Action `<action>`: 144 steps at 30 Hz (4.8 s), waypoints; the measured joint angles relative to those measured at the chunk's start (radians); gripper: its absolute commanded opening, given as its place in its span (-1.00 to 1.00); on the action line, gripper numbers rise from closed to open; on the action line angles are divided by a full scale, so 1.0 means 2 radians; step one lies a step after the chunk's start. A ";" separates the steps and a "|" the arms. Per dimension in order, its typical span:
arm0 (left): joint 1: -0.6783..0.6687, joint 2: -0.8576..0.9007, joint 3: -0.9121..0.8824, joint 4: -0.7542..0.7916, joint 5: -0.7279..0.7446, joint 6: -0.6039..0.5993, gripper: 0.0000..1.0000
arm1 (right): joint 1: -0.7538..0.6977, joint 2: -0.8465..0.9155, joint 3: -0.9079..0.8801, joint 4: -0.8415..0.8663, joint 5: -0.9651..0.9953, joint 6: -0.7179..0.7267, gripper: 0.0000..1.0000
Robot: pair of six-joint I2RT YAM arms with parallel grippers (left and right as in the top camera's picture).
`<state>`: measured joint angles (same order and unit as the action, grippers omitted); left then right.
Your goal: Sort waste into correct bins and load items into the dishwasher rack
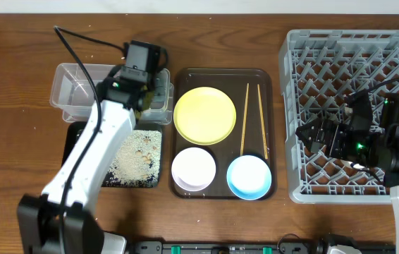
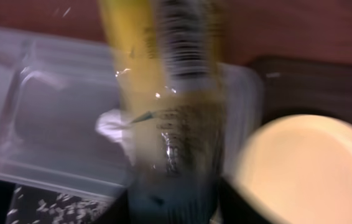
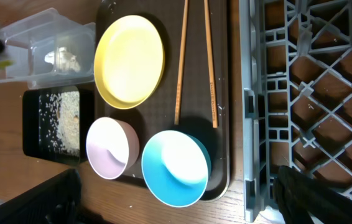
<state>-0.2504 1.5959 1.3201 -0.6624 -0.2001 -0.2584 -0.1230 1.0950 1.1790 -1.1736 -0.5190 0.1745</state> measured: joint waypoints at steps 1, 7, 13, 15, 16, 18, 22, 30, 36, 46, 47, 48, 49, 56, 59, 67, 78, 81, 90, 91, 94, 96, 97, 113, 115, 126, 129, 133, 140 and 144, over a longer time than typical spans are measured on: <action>0.007 0.009 -0.003 0.000 -0.002 0.001 0.41 | 0.000 0.000 0.000 0.000 0.000 0.000 0.95; 0.006 0.006 -0.010 -0.012 0.027 -0.002 0.41 | 0.000 0.000 0.000 -0.002 0.000 0.000 0.94; -0.082 -0.014 -0.010 -0.011 0.080 0.000 0.33 | 0.000 0.000 0.000 -0.006 0.010 0.000 0.95; -0.126 -0.006 -0.010 -0.005 0.089 0.005 0.33 | 0.000 0.000 0.000 -0.008 0.017 0.000 0.95; -0.150 0.002 -0.010 0.001 0.092 0.010 0.32 | 0.000 0.000 0.000 -0.009 0.021 0.000 0.95; -0.189 0.022 -0.009 0.011 0.097 0.019 0.31 | 0.000 0.000 0.000 -0.010 0.025 0.000 0.95; -0.251 0.087 -0.009 0.030 0.087 0.032 0.26 | 0.000 0.000 0.000 -0.014 0.030 0.000 0.95; -0.292 0.168 -0.009 0.047 0.056 0.040 0.22 | 0.000 0.000 0.000 -0.016 0.032 0.000 0.96; -0.293 0.170 -0.009 0.047 0.049 0.040 0.21 | 0.000 0.000 0.000 -0.017 0.032 0.000 0.96; -0.293 0.089 -0.009 0.046 0.047 0.029 0.22 | 0.000 0.000 0.000 -0.017 0.034 0.000 0.96; -0.293 0.077 -0.008 0.047 0.051 0.026 0.21 | 0.000 0.000 0.000 -0.017 0.034 0.000 0.96; -0.293 0.068 -0.007 0.045 0.056 0.026 0.18 | 0.000 0.000 0.000 -0.017 0.033 0.000 0.96; -0.293 0.061 -0.006 0.040 0.060 0.024 0.17 | 0.000 0.000 0.000 -0.017 0.034 0.000 0.96; -0.293 0.025 -0.006 -0.039 0.018 0.023 0.27 | 0.000 0.000 0.000 -0.019 0.034 0.000 0.99; -0.293 -0.022 -0.006 -0.071 -0.021 0.024 0.51 | 0.000 0.000 0.000 -0.019 0.035 0.000 0.98; -0.293 -0.205 -0.006 -0.136 -0.077 0.021 0.73 | 0.000 0.000 0.000 -0.018 0.036 0.000 0.98; -0.293 -0.301 -0.006 -0.153 -0.087 0.021 0.77 | 0.000 0.000 0.000 -0.018 0.036 0.000 0.99; -0.293 -0.307 -0.006 -0.167 -0.090 0.023 0.77 | 0.000 0.000 0.000 -0.018 0.036 0.000 0.99; -0.181 -0.360 -0.066 0.001 -0.067 0.039 0.79 | 0.000 0.000 0.000 -0.017 0.036 0.000 0.99; -0.145 -0.380 -0.087 0.028 -0.044 0.038 0.79 | 0.000 0.000 0.000 -0.017 0.036 0.000 0.98; -0.067 -0.426 -0.142 0.076 0.009 0.039 0.79 | 0.000 0.000 0.000 -0.018 0.036 0.000 0.98; -0.023 -0.462 -0.187 0.105 0.039 0.039 0.79 | 0.000 0.000 0.000 -0.018 0.036 0.000 0.98; -0.005 -0.480 -0.211 0.118 0.050 0.039 0.79 | 0.000 0.000 0.000 -0.018 0.036 0.000 0.98; 0.096 -0.698 -0.496 0.250 0.132 0.051 0.80 | 0.000 0.000 0.000 -0.017 0.036 0.000 0.99; 0.097 -0.719 -0.522 0.256 0.135 0.051 0.79 | 0.000 0.000 0.000 -0.018 0.036 0.000 0.98; 0.098 -0.792 -0.633 0.306 0.144 0.051 0.80 | 0.000 0.000 0.000 -0.018 0.036 0.000 0.98; 0.098 -0.792 -0.646 0.312 0.147 0.051 0.80 | 0.000 0.000 0.000 -0.018 0.036 0.000 0.99; 0.098 -0.793 -0.646 0.312 0.147 0.051 0.80 | 0.000 0.000 0.000 -0.017 0.036 0.000 0.99; 0.098 -0.793 -0.646 0.312 0.147 0.051 0.80 | 0.000 0.000 0.000 -0.017 0.036 0.000 0.98; 0.098 -0.793 -0.646 0.312 0.147 0.051 0.81 | 0.000 0.000 0.000 -0.017 0.036 0.000 0.98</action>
<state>-0.0547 0.0109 0.0273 -0.0380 0.0940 -0.1558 -0.1230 1.0950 1.1786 -1.2083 -0.4477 0.1749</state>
